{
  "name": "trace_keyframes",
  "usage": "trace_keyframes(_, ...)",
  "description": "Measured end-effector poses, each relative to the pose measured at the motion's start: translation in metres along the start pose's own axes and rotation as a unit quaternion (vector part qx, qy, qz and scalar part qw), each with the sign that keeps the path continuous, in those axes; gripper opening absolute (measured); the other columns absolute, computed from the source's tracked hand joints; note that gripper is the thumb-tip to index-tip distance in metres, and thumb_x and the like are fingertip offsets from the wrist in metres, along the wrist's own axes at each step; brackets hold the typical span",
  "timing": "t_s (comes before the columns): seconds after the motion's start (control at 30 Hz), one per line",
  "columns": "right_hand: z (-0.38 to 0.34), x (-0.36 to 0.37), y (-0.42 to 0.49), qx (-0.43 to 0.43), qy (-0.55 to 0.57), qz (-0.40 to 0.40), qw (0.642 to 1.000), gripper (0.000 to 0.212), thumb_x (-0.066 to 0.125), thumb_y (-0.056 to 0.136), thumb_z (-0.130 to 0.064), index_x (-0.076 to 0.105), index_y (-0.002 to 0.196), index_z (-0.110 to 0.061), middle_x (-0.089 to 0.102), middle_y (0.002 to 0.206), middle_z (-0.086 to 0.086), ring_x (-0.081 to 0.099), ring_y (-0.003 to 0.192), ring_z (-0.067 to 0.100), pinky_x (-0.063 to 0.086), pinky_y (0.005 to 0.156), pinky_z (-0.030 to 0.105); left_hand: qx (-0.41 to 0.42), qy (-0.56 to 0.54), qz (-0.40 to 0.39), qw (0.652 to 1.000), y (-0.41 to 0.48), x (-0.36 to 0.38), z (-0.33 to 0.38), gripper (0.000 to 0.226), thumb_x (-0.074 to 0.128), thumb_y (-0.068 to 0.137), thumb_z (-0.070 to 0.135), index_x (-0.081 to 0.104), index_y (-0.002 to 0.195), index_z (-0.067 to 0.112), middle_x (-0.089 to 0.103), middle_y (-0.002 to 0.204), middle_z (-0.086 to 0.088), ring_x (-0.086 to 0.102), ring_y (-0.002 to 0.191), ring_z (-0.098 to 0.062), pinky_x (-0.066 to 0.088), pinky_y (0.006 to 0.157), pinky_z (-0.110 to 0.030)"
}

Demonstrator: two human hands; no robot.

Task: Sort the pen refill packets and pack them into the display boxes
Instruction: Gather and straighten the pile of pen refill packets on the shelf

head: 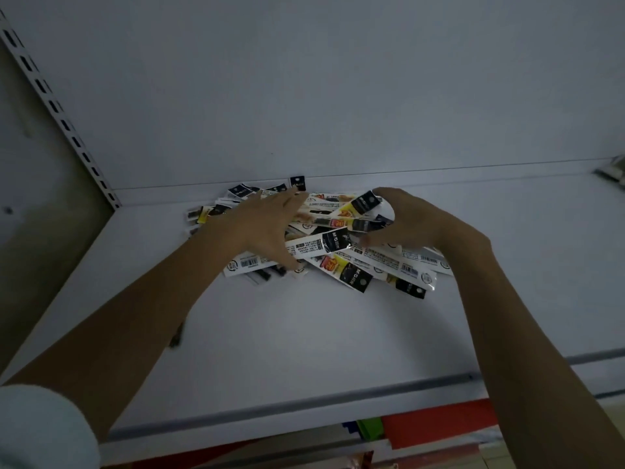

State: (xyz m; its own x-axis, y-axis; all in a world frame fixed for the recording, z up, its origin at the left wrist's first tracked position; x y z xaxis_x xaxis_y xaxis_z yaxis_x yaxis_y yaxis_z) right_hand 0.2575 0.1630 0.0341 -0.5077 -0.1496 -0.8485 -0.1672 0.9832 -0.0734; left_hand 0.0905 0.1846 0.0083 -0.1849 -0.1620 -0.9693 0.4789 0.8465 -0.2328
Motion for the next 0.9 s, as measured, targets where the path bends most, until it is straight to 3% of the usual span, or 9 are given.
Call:
trace_keyframes(0.07, 0.002, 0.000, 0.000, 0.003, 0.012, 0.005, 1.000, 0.076, 0.072, 0.074, -0.039, 0.035, 0.138, -0.020, 0.037, 0.143, 0.002, 0.041, 0.118, 0.019, 0.030, 0.090, 0.026, -0.028, -0.010, -0.021, 0.999, 0.006, 0.002, -0.012, 0.127, 0.068, 0.057, 0.072, -0.007, 0.148, 0.024, 0.007, 0.157, -0.003, 0.015, 0.141, -0.025, 0.016, 0.114, -0.047)
trace_keyframes(0.13, -0.004, 0.001, -0.002, -0.007, 0.029, 0.006, 1.000, 0.062, 0.069, 0.078, -0.036, 0.042, 0.131, -0.019, 0.043, 0.136, 0.003, 0.041, 0.104, 0.014, 0.030, 0.084, 0.025, -0.047, 0.009, -0.010, 0.999, 0.010, -0.002, -0.018, 0.123, 0.066, 0.052, 0.078, 0.010, 0.148, 0.025, 0.030, 0.149, -0.005, 0.029, 0.130, -0.027, 0.023, 0.109, -0.045)
trace_keyframes(0.27, -0.008, -0.008, -0.002, -0.015, 0.046, 0.049, 0.998, 0.060, 0.067, 0.081, -0.039, 0.043, 0.129, -0.012, 0.047, 0.133, 0.007, 0.045, 0.108, 0.019, 0.030, 0.084, 0.026, -0.031, -0.015, 0.101, 0.994, 0.007, -0.020, -0.018, 0.088, 0.066, 0.051, 0.077, 0.050, 0.119, 0.022, 0.054, 0.107, -0.003, 0.042, 0.100, -0.019, 0.032, 0.092, -0.037)
trace_keyframes(0.4, -0.008, -0.022, -0.002, -0.010, 0.071, 0.110, 0.991, 0.075, 0.065, 0.080, -0.045, 0.032, 0.140, -0.015, 0.037, 0.144, 0.004, 0.038, 0.127, 0.020, 0.031, 0.096, 0.030, -0.022, -0.103, 0.141, 0.984, -0.003, -0.031, -0.022, 0.061, 0.073, 0.064, 0.059, 0.052, 0.104, 0.018, 0.061, 0.095, -0.001, 0.052, 0.081, -0.018, 0.031, 0.059, -0.027)
trace_keyframes(0.57, -0.027, -0.050, -0.011, -0.057, 0.095, 0.202, 0.973, 0.088, 0.064, 0.075, -0.055, 0.023, 0.145, -0.020, 0.027, 0.151, 0.000, 0.026, 0.137, 0.018, 0.023, 0.105, 0.029, -0.059, -0.026, 0.240, 0.969, -0.031, -0.069, -0.016, 0.056, 0.069, 0.075, 0.050, 0.046, 0.113, 0.016, 0.058, 0.100, -0.005, 0.048, 0.079, -0.019, 0.030, 0.064, -0.029)
trace_keyframes(0.63, -0.028, -0.049, -0.014, -0.042, 0.079, 0.149, 0.985, 0.105, 0.069, 0.066, -0.057, 0.013, 0.147, -0.022, 0.019, 0.154, 0.000, 0.021, 0.140, 0.018, 0.022, 0.109, 0.035, -0.072, -0.025, 0.279, 0.957, -0.048, -0.067, -0.006, 0.055, 0.068, 0.077, 0.047, 0.045, 0.115, 0.016, 0.056, 0.103, -0.004, 0.051, 0.083, -0.022, 0.031, 0.065, -0.030)
trace_keyframes(0.73, -0.010, -0.014, -0.015, -0.002, -0.039, 0.005, 0.999, 0.125, 0.079, 0.058, -0.050, -0.003, 0.148, -0.022, 0.008, 0.156, -0.001, 0.013, 0.142, 0.021, 0.019, 0.114, 0.041, -0.092, -0.062, 0.297, 0.948, -0.068, -0.044, -0.006, 0.055, 0.070, 0.078, 0.039, 0.047, 0.122, 0.015, 0.057, 0.112, -0.008, 0.057, 0.095, -0.029, 0.042, 0.068, -0.034)
trace_keyframes(0.83, 0.013, 0.034, -0.009, 0.005, -0.070, -0.101, 0.992, 0.129, 0.084, 0.056, -0.043, -0.004, 0.148, -0.022, 0.010, 0.156, -0.001, 0.015, 0.142, 0.022, 0.020, 0.115, 0.042, -0.131, -0.101, 0.297, 0.941, -0.083, -0.032, -0.021, 0.053, 0.072, 0.076, 0.030, 0.051, 0.121, 0.013, 0.063, 0.112, -0.011, 0.060, 0.097, -0.031, 0.047, 0.074, -0.037)
trace_keyframes(0.9, 0.020, 0.039, -0.001, 0.005, -0.049, -0.104, 0.993, 0.120, 0.083, 0.060, -0.038, 0.003, 0.147, -0.022, 0.024, 0.152, 0.000, 0.027, 0.137, 0.024, 0.027, 0.111, 0.040, -0.152, -0.104, 0.303, 0.935, -0.094, -0.036, -0.026, 0.053, 0.073, 0.075, 0.031, 0.053, 0.120, 0.015, 0.065, 0.108, -0.011, 0.061, 0.095, -0.032, 0.044, 0.071, -0.034)
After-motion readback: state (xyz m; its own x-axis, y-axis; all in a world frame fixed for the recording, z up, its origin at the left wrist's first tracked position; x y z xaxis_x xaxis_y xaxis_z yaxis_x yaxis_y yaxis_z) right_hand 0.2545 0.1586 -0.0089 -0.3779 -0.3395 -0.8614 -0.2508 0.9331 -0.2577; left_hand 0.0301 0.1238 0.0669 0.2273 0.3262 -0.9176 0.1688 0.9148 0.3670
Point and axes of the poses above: each hand's wrist, its own y-axis towards the middle knuckle, its own x-axis out of the palm, z = x × y, the point moved 10 cm from there along y, towards the middle knuckle
